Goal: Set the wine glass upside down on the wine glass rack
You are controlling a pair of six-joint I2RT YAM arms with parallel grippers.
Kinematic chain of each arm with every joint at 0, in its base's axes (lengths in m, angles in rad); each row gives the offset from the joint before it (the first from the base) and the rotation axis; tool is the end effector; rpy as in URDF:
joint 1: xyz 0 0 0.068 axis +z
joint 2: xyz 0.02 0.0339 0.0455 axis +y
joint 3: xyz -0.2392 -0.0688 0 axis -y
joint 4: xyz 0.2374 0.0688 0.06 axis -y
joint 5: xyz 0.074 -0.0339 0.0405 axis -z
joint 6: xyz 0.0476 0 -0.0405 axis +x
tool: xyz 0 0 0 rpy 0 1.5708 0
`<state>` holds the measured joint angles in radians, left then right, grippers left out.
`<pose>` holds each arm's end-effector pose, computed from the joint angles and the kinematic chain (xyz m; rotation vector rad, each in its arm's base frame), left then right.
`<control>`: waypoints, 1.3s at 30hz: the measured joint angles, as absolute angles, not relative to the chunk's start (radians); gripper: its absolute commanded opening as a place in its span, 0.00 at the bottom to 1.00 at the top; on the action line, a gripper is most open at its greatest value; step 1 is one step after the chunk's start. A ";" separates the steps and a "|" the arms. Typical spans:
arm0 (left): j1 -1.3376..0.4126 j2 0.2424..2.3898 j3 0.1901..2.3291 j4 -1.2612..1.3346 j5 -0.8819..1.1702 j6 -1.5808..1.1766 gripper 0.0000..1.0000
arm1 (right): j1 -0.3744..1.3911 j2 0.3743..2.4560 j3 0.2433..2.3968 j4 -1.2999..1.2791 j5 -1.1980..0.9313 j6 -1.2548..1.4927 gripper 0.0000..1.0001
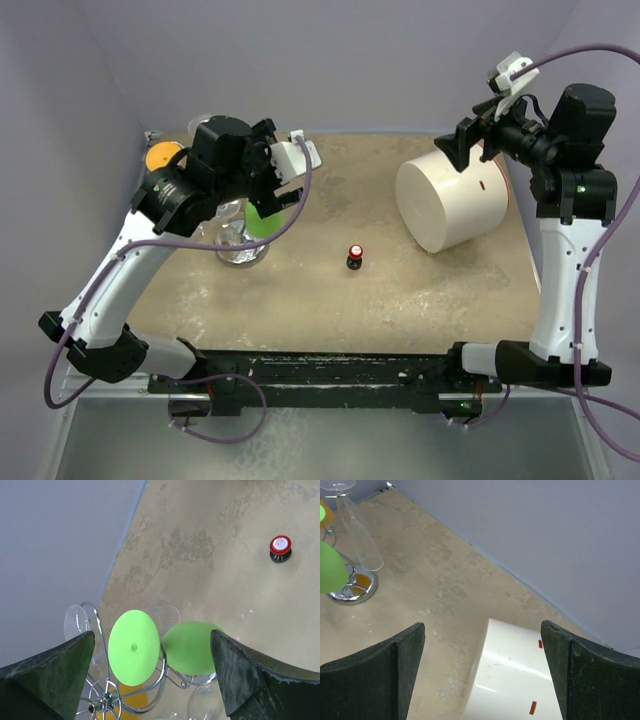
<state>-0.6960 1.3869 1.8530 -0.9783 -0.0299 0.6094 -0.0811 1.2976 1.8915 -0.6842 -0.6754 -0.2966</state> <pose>0.2061 -0.1703 0.4494 1.2504 1.6657 -0.0216 0.2310 0.0111 0.5164 -0.6693 1.5062 0.2722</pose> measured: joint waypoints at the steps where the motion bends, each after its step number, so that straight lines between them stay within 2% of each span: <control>1: -0.689 1.385 1.855 -0.976 -0.029 0.602 0.99 | -0.081 1.303 1.892 -0.685 -0.670 -0.299 1.00; 12: -0.463 1.328 1.937 -0.886 -0.035 0.426 0.99 | -0.082 1.401 1.895 -0.698 -0.606 -0.303 1.00; 19: -0.300 1.296 1.943 -0.802 -0.122 0.303 0.99 | -0.082 1.415 1.907 -0.669 -0.445 -0.245 1.00; 26: -0.152 1.232 1.855 -0.714 -0.215 0.233 0.99 | -0.082 1.408 1.898 -0.588 -0.215 -0.160 1.00; 33: -0.049 1.100 1.650 -0.608 -0.186 0.208 0.99 | -0.082 1.317 1.814 -0.529 -0.139 -0.133 1.00; 39: 0.028 1.034 1.562 -0.553 -0.140 0.147 0.99 | -0.085 1.182 1.696 -0.430 -0.085 -0.138 1.00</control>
<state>0.0277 1.0344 1.5623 -0.5533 -0.1398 0.1474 -0.0849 1.1824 1.6958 -0.4297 -0.0853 -0.1383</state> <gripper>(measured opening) 0.990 0.998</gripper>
